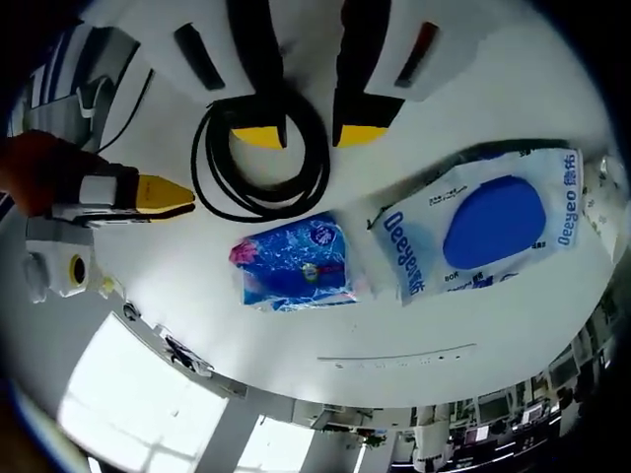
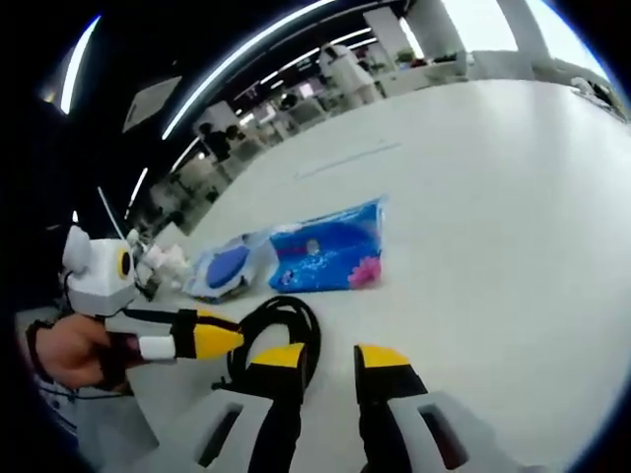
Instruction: Arrange the tabletop items into an orderly group along one side of the table until the central work area is clear of visible clutter.
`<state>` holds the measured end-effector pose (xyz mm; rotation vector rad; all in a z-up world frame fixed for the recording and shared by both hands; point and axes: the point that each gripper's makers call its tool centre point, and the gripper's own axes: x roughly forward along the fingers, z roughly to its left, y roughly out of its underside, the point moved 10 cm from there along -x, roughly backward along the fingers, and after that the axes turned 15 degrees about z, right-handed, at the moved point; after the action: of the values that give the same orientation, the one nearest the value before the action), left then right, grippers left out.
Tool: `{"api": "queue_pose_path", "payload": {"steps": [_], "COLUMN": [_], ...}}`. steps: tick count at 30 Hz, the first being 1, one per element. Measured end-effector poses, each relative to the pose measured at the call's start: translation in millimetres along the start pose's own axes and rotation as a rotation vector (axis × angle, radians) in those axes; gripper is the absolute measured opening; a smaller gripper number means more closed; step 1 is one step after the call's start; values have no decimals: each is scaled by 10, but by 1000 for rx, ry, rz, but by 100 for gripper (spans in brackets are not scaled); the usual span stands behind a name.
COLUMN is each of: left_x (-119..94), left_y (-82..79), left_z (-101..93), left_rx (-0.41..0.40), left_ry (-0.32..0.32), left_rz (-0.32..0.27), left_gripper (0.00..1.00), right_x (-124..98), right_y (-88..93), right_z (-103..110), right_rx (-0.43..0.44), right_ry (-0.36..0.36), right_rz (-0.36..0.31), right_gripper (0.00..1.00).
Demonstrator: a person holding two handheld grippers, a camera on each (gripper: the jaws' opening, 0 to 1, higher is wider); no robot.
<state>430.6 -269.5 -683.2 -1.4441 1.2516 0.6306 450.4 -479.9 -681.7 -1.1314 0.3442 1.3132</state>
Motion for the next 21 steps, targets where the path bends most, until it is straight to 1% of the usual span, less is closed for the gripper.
{"api": "queue_pose_path", "payload": {"steps": [6,13,17,21], "left_x": [23,34,45,49], "left_y": [15,9,0,-5], "left_z": [-21,-14,2,1], "left_rx": [4,23,26,21], "left_ry": [0,-7,-9,-10], "left_rz": [6,15,16,16], "left_gripper": [15,14,14,14], "right_x": [7,113,177,230], "right_y": [38,67,64,58], "right_z": [49,157,217,239], "right_rx": [1,-3,-4,7], "right_ry": [-15,-28,-25,4], "right_rz": [4,31,49,66], "right_gripper": [18,20,22,22]}}
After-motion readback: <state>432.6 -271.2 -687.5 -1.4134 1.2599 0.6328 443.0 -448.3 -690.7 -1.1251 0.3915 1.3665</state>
